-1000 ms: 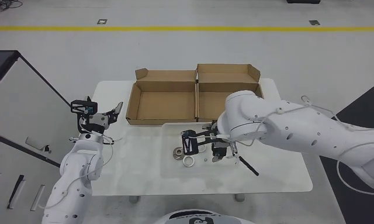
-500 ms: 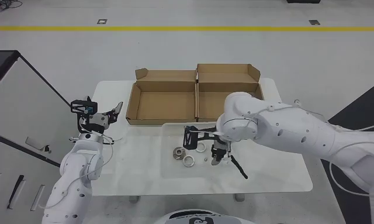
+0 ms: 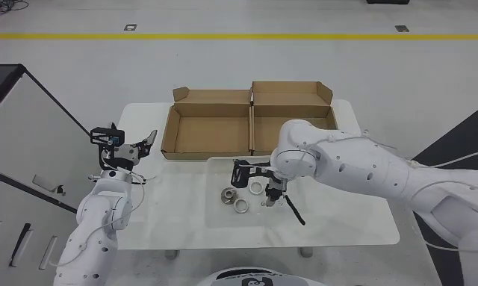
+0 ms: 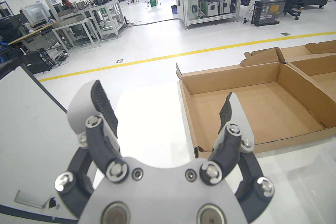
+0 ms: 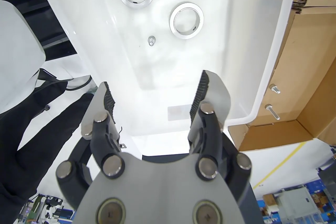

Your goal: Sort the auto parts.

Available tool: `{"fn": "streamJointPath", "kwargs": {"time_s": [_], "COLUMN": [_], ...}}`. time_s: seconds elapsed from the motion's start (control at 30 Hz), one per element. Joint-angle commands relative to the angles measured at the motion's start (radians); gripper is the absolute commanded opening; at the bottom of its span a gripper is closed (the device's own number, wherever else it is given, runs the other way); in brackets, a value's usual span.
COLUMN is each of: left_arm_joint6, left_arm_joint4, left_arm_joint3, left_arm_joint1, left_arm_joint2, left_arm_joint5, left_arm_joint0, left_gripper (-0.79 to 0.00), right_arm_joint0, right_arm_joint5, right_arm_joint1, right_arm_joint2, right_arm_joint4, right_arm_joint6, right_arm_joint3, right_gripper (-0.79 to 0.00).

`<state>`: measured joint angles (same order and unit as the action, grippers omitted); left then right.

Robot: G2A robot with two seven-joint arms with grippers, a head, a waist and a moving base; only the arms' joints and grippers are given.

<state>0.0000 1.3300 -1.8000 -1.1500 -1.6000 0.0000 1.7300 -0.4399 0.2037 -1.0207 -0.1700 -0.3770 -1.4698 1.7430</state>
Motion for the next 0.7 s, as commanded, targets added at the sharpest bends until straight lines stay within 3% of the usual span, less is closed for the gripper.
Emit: {"fn": "streamJointPath", "kwargs": {"time_s": [0.0,0.67], "left_arm_joint6": [0.0,0.0], "left_arm_joint4": [0.0,0.0], "left_arm_joint3": [0.0,0.0], "left_arm_joint1": [0.0,0.0], "left_arm_joint2": [0.0,0.0], "left_arm_joint5": [0.0,0.0], "left_arm_joint0": [0.0,0.0], "left_gripper": [0.0,0.0], "right_arm_joint0": [-0.008,-0.096], "right_arm_joint5": [0.004,0.081], "right_arm_joint1": [-0.008,-0.103], "right_arm_joint2": [0.0,0.0], "right_arm_joint4": [-0.004,-0.028], "right_arm_joint6": [0.0,-0.011], "right_arm_joint3": [-0.015,-0.166], "right_gripper": [-0.406,-0.443]}}
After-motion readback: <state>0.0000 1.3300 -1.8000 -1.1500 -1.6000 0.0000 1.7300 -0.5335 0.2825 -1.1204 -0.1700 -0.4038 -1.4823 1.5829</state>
